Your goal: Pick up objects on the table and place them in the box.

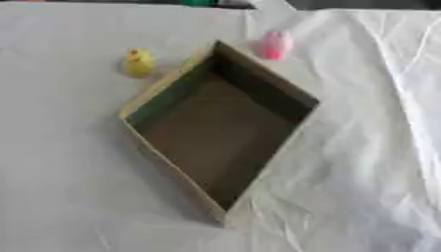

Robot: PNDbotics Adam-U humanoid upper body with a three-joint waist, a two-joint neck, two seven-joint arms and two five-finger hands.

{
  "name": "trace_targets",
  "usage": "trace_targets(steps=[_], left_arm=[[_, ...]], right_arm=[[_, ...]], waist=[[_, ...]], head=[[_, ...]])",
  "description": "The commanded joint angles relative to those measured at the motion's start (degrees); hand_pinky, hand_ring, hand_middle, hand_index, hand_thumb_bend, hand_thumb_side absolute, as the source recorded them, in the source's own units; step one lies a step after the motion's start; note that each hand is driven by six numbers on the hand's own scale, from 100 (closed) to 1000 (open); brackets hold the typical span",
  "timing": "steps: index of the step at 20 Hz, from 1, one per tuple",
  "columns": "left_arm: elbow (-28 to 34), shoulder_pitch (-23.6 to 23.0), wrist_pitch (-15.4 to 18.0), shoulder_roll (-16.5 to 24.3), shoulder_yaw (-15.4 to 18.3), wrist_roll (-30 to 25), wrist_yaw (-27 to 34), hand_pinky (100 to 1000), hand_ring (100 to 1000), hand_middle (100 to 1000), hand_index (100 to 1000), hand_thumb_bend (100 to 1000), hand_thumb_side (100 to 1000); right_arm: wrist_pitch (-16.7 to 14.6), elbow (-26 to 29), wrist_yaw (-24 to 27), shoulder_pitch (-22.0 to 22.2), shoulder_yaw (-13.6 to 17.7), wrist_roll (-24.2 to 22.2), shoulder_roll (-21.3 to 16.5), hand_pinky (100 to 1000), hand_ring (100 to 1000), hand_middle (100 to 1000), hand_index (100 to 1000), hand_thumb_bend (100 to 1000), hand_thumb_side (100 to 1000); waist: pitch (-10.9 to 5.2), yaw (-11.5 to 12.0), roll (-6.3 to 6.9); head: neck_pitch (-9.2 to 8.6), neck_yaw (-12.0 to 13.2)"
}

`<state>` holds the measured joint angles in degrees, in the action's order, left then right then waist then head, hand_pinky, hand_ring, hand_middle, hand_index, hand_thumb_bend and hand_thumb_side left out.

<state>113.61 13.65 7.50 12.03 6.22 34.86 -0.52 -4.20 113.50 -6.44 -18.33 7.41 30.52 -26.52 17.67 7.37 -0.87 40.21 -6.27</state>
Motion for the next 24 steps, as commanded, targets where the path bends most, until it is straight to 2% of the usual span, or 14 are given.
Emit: trace_targets(steps=[1, 4, 7, 15, 19, 22, 23, 24], left_arm=[[0.98, 0.51, -0.05, 0.32, 0.41, -0.07, -0.30, 450, 572, 581, 760, 103, 1000], [0.98, 0.50, -0.04, 0.45, 0.33, -0.14, -0.25, 451, 572, 581, 761, 103, 1000], [0.98, 0.49, -0.07, 0.54, 0.16, -0.32, -0.14, 451, 573, 581, 761, 103, 1000], [0.98, 0.41, -0.03, 0.99, -0.35, -0.91, 0.15, 451, 574, 582, 761, 102, 1000], [0.98, 0.38, -0.08, 1.13, -0.78, -1.42, 0.43, 451, 574, 582, 761, 102, 1000], [0.98, 0.32, -0.16, 1.17, -1.11, -1.81, 0.71, 452, 574, 582, 761, 102, 1000], [0.98, 0.31, -0.22, 1.17, -1.22, -1.96, 0.80, 452, 574, 582, 761, 102, 1000], [0.98, 0.29, -0.25, 1.21, -1.33, -2.10, 0.88, 452, 574, 582, 761, 102, 1000]], right_arm=[[0.16, 1.09, 0.20, -0.47, 0.50, -0.05, -1.53, 766, 666, 549, 758, 100, 494], [1.18, 1.09, 0.04, -1.35, -0.33, -0.82, -3.81, 760, 669, 552, 757, 100, 473], [3.78, 1.09, -0.49, -3.66, -1.70, -2.37, -7.68, 746, 676, 557, 754, 100, 414], [14.26, 0.47, -4.76, -12.33, -5.44, -9.46, -17.30, 733, 704, 587, 763, 100, 337], [16.90, -3.82, -7.00, -17.51, -8.00, -15.15, -19.49, 730, 713, 595, 767, 100, 329], [17.27, -8.55, -9.07, -21.65, -10.15, -19.36, -19.97, 723, 714, 596, 765, 100, 315], [17.23, -10.21, -9.95, -22.91, -10.92, -20.66, -20.06, 719, 716, 597, 764, 100, 270], [17.20, -12.05, -11.01, -24.24, -11.80, -22.05, -20.11, 719, 716, 599, 764, 100, 300]], waist=[[-0.83, 0.03, -0.03], [-0.93, 0.08, -0.08], [-1.12, 0.33, -0.23], [-1.68, 1.13, -0.24], [-2.07, 1.54, -0.19], [-2.40, 1.97, -0.30], [-2.52, 2.12, -0.36], [-2.65, 2.29, -0.43]], head=[[-0.71, -0.11], [-0.57, -0.21], [-0.48, -0.66], [-0.07, -1.57], [0.21, -2.00], [0.45, -2.58], [0.52, -2.77], [0.58, -2.97]])
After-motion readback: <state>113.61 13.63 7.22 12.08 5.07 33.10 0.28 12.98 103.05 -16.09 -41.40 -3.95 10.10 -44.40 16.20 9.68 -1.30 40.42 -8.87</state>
